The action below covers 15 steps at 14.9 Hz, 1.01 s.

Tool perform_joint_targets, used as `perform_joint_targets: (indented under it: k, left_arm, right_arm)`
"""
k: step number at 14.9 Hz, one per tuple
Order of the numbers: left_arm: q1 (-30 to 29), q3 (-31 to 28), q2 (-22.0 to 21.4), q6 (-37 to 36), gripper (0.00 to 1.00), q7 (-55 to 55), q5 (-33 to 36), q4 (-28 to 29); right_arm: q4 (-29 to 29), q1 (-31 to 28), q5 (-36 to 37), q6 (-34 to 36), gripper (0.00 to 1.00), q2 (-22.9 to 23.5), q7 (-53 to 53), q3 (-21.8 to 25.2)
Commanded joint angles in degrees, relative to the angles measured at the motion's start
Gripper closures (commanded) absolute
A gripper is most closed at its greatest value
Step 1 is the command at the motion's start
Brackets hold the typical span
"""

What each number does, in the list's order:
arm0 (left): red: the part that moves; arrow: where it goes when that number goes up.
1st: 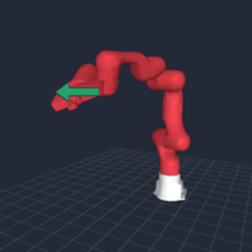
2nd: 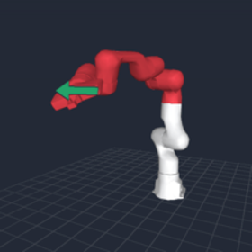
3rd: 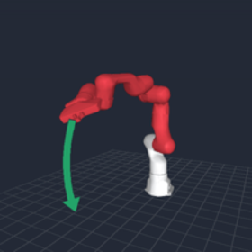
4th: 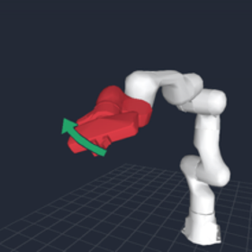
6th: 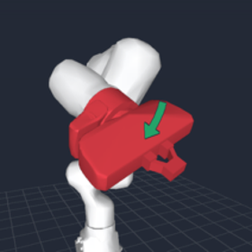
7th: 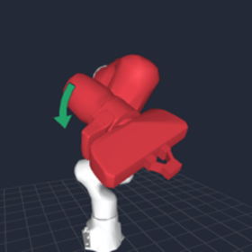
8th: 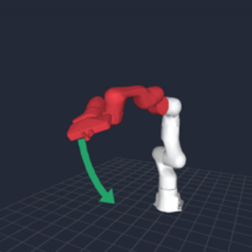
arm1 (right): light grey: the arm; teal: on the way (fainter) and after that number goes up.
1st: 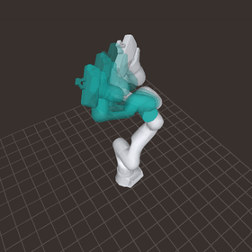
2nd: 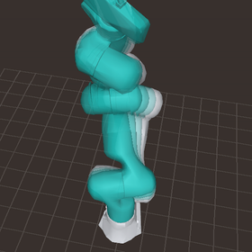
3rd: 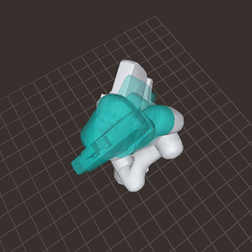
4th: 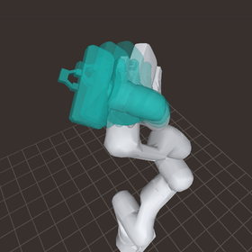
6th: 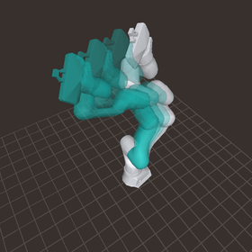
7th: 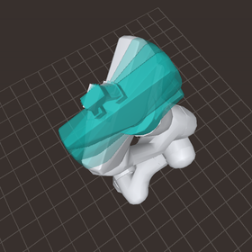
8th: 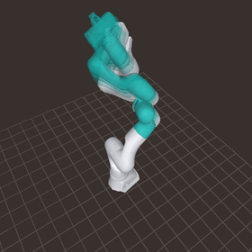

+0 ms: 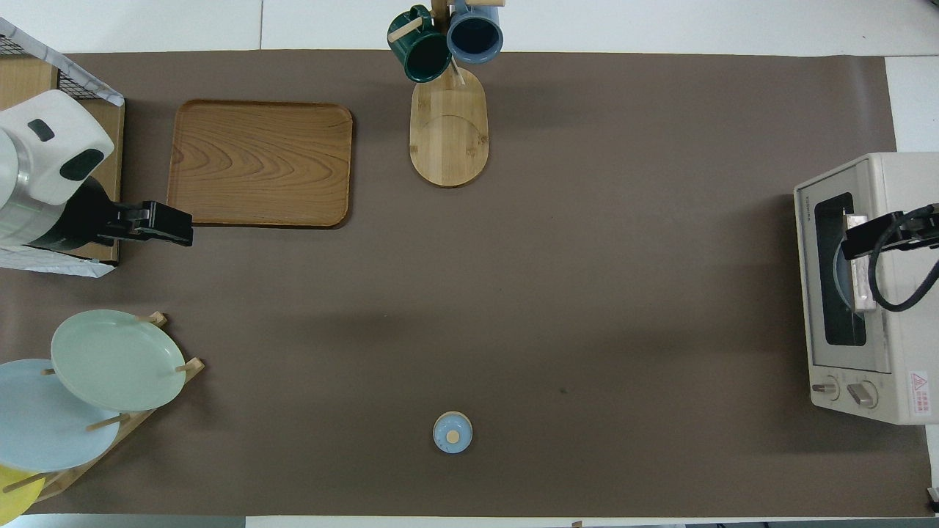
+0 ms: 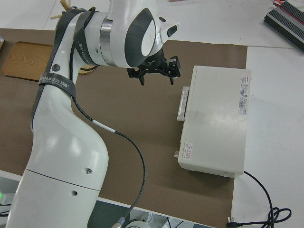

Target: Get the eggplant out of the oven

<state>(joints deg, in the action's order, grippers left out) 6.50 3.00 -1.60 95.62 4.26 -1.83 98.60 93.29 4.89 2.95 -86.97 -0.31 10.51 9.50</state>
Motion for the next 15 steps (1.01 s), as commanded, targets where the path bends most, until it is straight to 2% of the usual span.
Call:
perform_joint_targets:
  k: [1, 8, 10, 11, 12, 13, 15]
  left_arm:
    - [0.0, -0.1, -1.0, -0.3, 0.00, 0.0, 0.6, 0.5]
    - [0.0, -0.1, -1.0, -0.3, 0.00, 0.0, 0.6, 0.5]
    - [0.0, -0.1, -1.0, -0.3, 0.00, -0.1, 0.6, 0.5]
    - [0.0, -0.1, -1.0, -0.3, 0.00, 0.0, 0.6, 0.5]
    - [0.0, -0.1, -1.0, -0.3, 0.00, 0.0, 0.6, 0.5]
    - [0.0, -0.1, -1.0, -0.3, 0.00, 0.0, 0.6, 0.5]
    - [0.0, -0.1, -1.0, -0.3, 0.00, 0.0, 0.6, 0.5]
  right_arm:
    - [0.0, 0.0, -1.6, -0.7, 0.00, -0.4, -0.9, 0.2]
    - [0.4, 0.0, -1.5, -0.6, 0.00, -0.7, -1.7, 0.1]
    - [1.2, -0.4, -1.7, -0.5, 0.00, -1.1, 1.2, 0.1]
    - [1.6, -0.3, -1.7, -0.7, 0.28, -1.3, 4.2, 0.2]
    - [1.9, -0.2, -1.6, -1.3, 0.71, -1.4, 5.5, 0.2]
    - [4.4, -0.2, -1.6, -3.6, 1.00, -2.2, 6.0, 0.2]
    - [11.4, -1.3, -1.7, -11.6, 1.00, -4.7, 8.8, 0.3]
